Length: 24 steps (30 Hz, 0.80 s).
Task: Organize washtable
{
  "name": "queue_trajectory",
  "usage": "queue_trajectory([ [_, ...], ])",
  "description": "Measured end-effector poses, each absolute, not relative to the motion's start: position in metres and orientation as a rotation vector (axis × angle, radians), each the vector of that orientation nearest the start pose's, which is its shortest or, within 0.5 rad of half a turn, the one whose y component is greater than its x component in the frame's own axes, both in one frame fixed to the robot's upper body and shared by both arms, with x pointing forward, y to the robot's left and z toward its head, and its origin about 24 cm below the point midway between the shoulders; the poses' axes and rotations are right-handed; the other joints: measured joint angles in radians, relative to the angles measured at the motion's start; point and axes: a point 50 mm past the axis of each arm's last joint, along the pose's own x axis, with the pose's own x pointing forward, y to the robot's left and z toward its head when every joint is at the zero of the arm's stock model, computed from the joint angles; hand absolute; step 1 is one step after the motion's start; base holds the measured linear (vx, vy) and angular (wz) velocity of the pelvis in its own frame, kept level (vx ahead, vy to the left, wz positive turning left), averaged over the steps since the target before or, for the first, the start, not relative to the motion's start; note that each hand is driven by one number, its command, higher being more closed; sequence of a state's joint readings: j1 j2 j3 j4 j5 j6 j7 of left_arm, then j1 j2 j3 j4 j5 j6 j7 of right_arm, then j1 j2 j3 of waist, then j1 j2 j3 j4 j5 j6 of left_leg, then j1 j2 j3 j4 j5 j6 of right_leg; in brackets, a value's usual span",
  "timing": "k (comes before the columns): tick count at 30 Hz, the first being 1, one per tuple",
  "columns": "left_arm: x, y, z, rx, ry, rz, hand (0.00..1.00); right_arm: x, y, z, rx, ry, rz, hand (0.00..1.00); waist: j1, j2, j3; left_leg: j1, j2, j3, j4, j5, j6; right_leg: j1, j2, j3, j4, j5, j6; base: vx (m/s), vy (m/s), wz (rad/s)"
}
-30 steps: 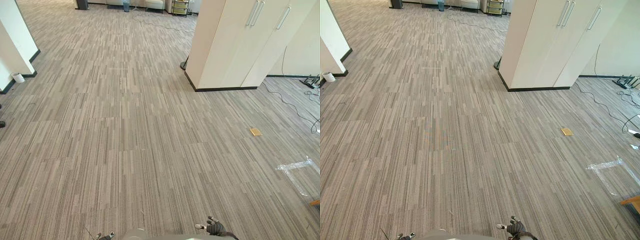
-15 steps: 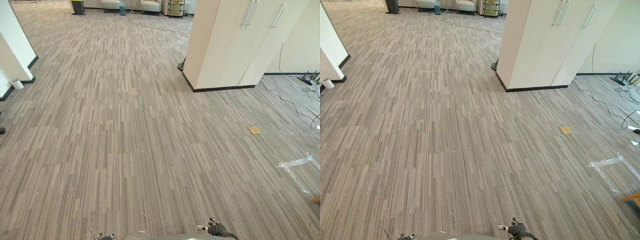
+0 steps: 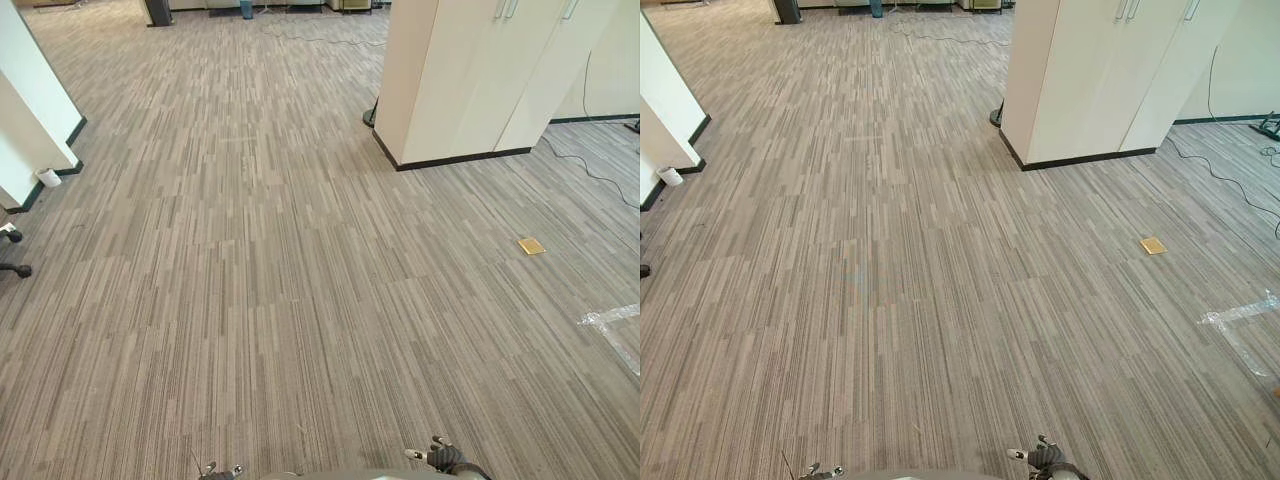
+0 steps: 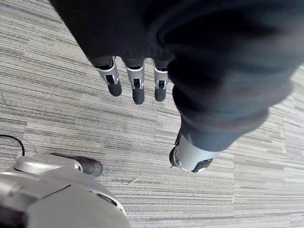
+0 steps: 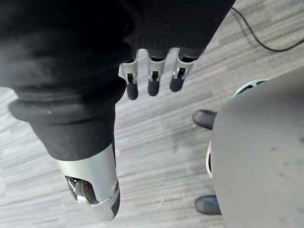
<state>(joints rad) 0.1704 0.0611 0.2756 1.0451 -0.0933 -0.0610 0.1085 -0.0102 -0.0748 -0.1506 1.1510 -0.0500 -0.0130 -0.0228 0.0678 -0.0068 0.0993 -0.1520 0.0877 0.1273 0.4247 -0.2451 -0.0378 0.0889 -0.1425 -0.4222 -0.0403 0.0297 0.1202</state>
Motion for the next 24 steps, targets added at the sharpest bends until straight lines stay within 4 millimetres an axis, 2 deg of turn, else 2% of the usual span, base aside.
queue_trajectory([
  [1, 0.061, 0.217, -0.163, -0.112, 1.106, 0.499, 0.0, 0.111, -0.198, -0.161, -0.046, 1.121, -0.168, 0.0, 0.001, 0.013, 0.029, -0.056, 0.026, 0.015, 0.1, -0.009, -0.017, 0.016, 0.008, -0.041, -0.006, -0.02, -0.005, -0.22, 0.054, 0.63],
  [3, 0.064, 0.219, -0.161, -0.107, 1.095, 0.5, 0.0, 0.11, -0.201, -0.161, -0.052, 1.123, -0.176, 0.0, 0.008, 0.001, 0.063, -0.095, 0.046, 0.087, 0.178, 0.014, -0.056, 0.038, -0.003, -0.075, -0.016, -0.025, 0.003, -0.13, 0.055, 0.62],
  [4, 0.063, 0.222, -0.161, -0.105, 1.096, 0.511, 0.0, 0.11, -0.204, -0.161, -0.052, 1.122, -0.185, 0.0, 0.026, -0.023, 0.086, -0.126, 0.047, 0.135, 0.21, 0.035, -0.089, 0.044, -0.026, -0.08, -0.014, -0.026, 0.004, -0.04, 0.068, 0.32],
  [5, 0.063, 0.222, -0.161, -0.109, 1.095, 0.517, 0.0, 0.11, -0.208, -0.16, -0.059, 1.123, -0.192, 0.0, 0.032, -0.026, 0.087, -0.135, 0.04, 0.148, 0.169, 0.01, -0.056, 0.027, -0.039, -0.089, -0.015, -0.03, 0.009, -0.1, 0.098, 0.2],
  [6, 0.059, 0.219, -0.162, -0.123, 1.101, 0.523, 0.0, 0.111, -0.214, -0.159, -0.071, 1.116, -0.203, 0.0, 0.036, -0.009, 0.079, -0.128, 0.041, 0.131, 0.058, 0.005, -0.055, 0.007, -0.033, -0.099, -0.019, -0.028, 0.019, -0.06, 0.092, 0.02],
  [7, 0.056, 0.215, -0.163, -0.149, 1.108, 0.535, 0.0, 0.117, -0.214, -0.157, -0.078, 1.103, -0.201, 0.0, 0.056, -0.005, 0.078, -0.125, 0.017, 0.154, -0.018, 0.021, 0.017, 0.011, -0.028, -0.103, -0.056, -0.021, 0.032, -0.01, 0.073, -0.1],
  [8, 0.058, 0.215, -0.163, -0.157, 1.1, 0.545, 0.0, 0.122, -0.215, -0.155, -0.084, 1.091, -0.197, 0.0, 0.062, -0.007, 0.085, -0.122, 0.014, 0.17, -0.048, 0.028, 0.013, -0.008, -0.04, -0.123, -0.009, -0.027, 0.023, 0.16, 0.078, -0.03],
  [9, 0.058, 0.221, -0.161, -0.152, 1.088, 0.563, 0.0, 0.129, -0.214, -0.154, -0.086, 1.075, -0.193, 0.0, 0.071, -0.018, 0.099, -0.114, 0.006, 0.195, -0.091, 0.063, 0.007, -0.021, -0.067, -0.149, 0.112, -0.068, 0.013, 0.24, 0.064, 0.02],
  [10, 0.057, 0.224, -0.161, -0.156, 1.087, 0.578, 0.0, 0.128, -0.212, -0.154, -0.072, 1.076, -0.199, 0.0, 0.084, -0.047, 0.106, -0.111, -0.013, 0.211, -0.089, 0.069, 0.034, 0.008, -0.074, -0.153, 0.141, -0.109, 0.017, 0.24, 0.055, 0.05],
  [11, 0.056, 0.227, -0.16, -0.155, 1.087, 0.587, 0.0, 0.13, -0.209, -0.154, -0.064, 1.071, -0.2, 0.0, 0.091, -0.063, 0.109, -0.115, -0.018, 0.217, -0.069, 0.061, 0.057, 0.028, -0.074, -0.155, 0.137, -0.125, 0.023, 0.21, -0.002, -0.06],
  [12, 0.051, 0.234, -0.16, -0.154, 1.092, 0.619, 0.0, 0.132, -0.204, -0.154, -0.056, 1.062, -0.198, 0.0, 0.093, -0.08, 0.117, -0.117, -0.018, 0.22, -0.002, 0.02, 0.107, 0.059, -0.075, -0.157, 0.118, -0.14, 0.049, 0.14, -0.005, -0.14],
  [13, 0.047, 0.233, -0.16, -0.163, 1.105, 0.628, 0.0, 0.131, -0.202, -0.155, -0.052, 1.062, -0.201, 0.0, 0.093, -0.083, 0.113, -0.118, -0.012, 0.216, 0.04, -0.018, 0.113, 0.067, -0.082, -0.152, 0.139, -0.156, 0.077, 0.15, 0.047, -0.23],
  [14, 0.043, 0.23, -0.162, -0.166, 1.118, 0.623, 0.0, 0.13, -0.201, -0.155, -0.042, 1.061, -0.207, 0.0, 0.084, -0.077, 0.107, -0.11, 0.004, 0.22, 0.073, -0.067, 0.102, 0.049, -0.094, -0.143, 0.23, -0.168, 0.095, 0.11, 0.101, -0.25],
  [15, 0.042, 0.231, -0.162, -0.16, 1.121, 0.62, 0.0, 0.129, -0.201, -0.155, -0.031, 1.062, -0.215, 0.0, 0.08, -0.077, 0.107, -0.098, 0.004, 0.22, 0.072, -0.082, 0.104, 0.028, -0.112, -0.135, 0.301, -0.174, 0.096, 0.15, 0.166, -0.23],
  [16, 0.042, 0.231, -0.162, -0.142, 1.131, 0.606, 0.0, 0.125, -0.201, -0.157, -0.016, 1.071, -0.228, 0.0, 0.075, -0.078, 0.108, -0.066, -0.004, 0.223, 0.06, -0.095, 0.107, -0.055, -0.172, -0.097, 0.527, -0.181, 0.016, 0.18, 0.191, -0.05],
  [17, 0.042, 0.23, -0.162, -0.112, 1.144, 0.574, 0.0, 0.114, -0.199, -0.16, 0.001, 1.099, -0.239, 0.0, 0.058, -0.081, 0.109, -0.021, -0.013, 0.218, 0.049, -0.11, 0.104, -0.162, -0.2, 0.022, 0.763, -0.142, -0.035, 0.2, 0.181, 0.08],
  [18, 0.043, 0.233, -0.161, -0.089, 1.145, 0.563, 0.0, 0.111, -0.195, -0.162, 0.019, 1.108, -0.239, 0.0, 0.051, -0.073, 0.114, 0.004, -0.019, 0.209, 0.033, -0.115, 0.102, -0.208, -0.188, 0.087, 0.865, -0.135, -0.005, 0.24, 0.119, 0.29],
  [19, 0.044, 0.238, -0.16, -0.063, 1.141, 0.559, 0.0, 0.111, -0.194, -0.161, 0.077, 1.095, -0.283, 0.0, 0.025, -0.084, 0.109, 0.059, -0.027, 0.189, -0.003, -0.123, 0.113, -0.275, -0.139, 0.154, 0.987, -0.147, 0.025, 0.41, 0.09, 0.71],
  [20, 0.058, 0.24, -0.157, -0.011, 1.107, 0.51, 0.0, 0.11, -0.196, -0.161, 0.076, 1.089, -0.289, 0.0, -0.005, -0.086, 0.108, 0.127, -0.033, 0.14, -0.051, -0.124, 0.115, -0.335, -0.089, 0.12, 1.01, -0.186, 0.009, 0.51, 0.082, 0.99],
  [21, 0.075, 0.236, -0.154, 0.007, 1.065, 0.472, 0.0, 0.11, -0.199, -0.16, 0.081, 1.077, -0.305, 0.0, -0.011, -0.084, 0.11, 0.15, -0.035, 0.111, -0.067, -0.127, 0.108, -0.379, -0.082, 0.056, 0.946, -0.223, -0.01, 0.49, 0.059, 1.16],
  [22, 0.084, 0.236, -0.152, 0.035, 1.047, 0.444, 0.0, 0.11, -0.2, -0.16, 0.086, 1.071, -0.318, 0.0, -0.02, -0.082, 0.109, 0.159, -0.032, 0.084, -0.067, -0.133, 0.104, -0.399, -0.081, -0.002, 0.837, -0.226, -0.018, 0.43, 0.01, 1.09],
  [23, 0.092, 0.235, -0.15, 0.044, 1.028, 0.43, 0.0, 0.11, -0.202, -0.159, 0.099, 1.066, -0.336, 0.0, -0.03, -0.081, 0.11, 0.172, -0.026, 0.053, -0.065, -0.144, 0.093, -0.414, -0.075, -0.054, 0.66, -0.215, -0.027, 0.49, -0.023, 1.06],
  [24, 0.101, 0.234, -0.148, 0.044, 1.007, 0.421, 0.0, 0.109, -0.203, -0.159, 0.111, 1.064, -0.351, 0.0, -0.028, -0.076, 0.111, 0.19, -0.01, 0.028, -0.062, -0.16, 0.067, -0.428, -0.052, -0.077, 0.476, -0.18, -0.036, 0.52, -0.04, 0.88],
])
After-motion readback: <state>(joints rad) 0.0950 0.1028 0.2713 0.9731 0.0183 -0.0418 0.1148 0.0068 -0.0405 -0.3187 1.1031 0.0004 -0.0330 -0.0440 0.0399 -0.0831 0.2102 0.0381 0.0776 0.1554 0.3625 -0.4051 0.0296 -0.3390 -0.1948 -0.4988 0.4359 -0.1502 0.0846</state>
